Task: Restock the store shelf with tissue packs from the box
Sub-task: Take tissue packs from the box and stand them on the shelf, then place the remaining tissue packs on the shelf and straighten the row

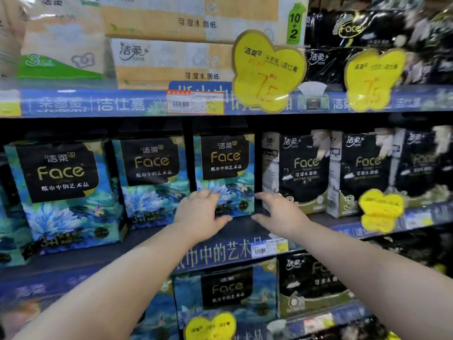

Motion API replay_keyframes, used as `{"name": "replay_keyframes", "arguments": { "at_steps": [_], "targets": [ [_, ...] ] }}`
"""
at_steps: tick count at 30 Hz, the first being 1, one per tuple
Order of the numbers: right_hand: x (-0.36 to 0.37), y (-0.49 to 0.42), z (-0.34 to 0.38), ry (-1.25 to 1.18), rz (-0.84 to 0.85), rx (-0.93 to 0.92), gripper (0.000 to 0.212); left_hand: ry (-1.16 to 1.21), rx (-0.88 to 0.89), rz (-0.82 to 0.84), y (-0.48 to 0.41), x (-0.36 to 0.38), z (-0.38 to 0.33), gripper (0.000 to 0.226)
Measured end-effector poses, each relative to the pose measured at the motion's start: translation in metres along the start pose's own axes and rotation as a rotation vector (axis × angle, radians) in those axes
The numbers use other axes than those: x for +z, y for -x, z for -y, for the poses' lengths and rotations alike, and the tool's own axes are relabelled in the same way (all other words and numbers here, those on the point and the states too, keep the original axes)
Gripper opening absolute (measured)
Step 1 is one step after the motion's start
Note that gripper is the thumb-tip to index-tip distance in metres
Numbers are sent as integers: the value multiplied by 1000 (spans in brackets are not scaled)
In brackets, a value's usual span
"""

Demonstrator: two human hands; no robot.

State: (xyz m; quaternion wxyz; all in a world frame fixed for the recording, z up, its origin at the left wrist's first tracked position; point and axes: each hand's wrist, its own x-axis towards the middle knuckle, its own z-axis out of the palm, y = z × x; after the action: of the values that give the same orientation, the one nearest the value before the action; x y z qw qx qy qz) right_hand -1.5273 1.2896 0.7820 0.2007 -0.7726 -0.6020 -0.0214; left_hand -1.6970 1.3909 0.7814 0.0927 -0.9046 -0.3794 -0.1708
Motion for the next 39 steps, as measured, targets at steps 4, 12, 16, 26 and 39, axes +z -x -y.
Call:
{"name": "replay_keyframes", "arguments": {
  "at_steps": [4, 12, 16, 26, 39],
  "targets": [
    [8, 35, 2, 89, 85, 39, 62, 20, 62, 56, 26, 11, -13, 63],
    [22, 83, 32, 165, 172, -67, 62, -15, -29, 151, 102, 12, -12, 65],
    [32, 110, 55, 157, 196, -150, 63, -25, -148, 207, 150, 6, -8, 66],
    [60, 199, 91, 61, 391, -334, 63, -65, -429, 373, 312, -3, -34, 63],
    [125, 311, 211, 47, 644, -615, 65, -46, -878, 533, 531, -21, 1, 61]
  ]
}}
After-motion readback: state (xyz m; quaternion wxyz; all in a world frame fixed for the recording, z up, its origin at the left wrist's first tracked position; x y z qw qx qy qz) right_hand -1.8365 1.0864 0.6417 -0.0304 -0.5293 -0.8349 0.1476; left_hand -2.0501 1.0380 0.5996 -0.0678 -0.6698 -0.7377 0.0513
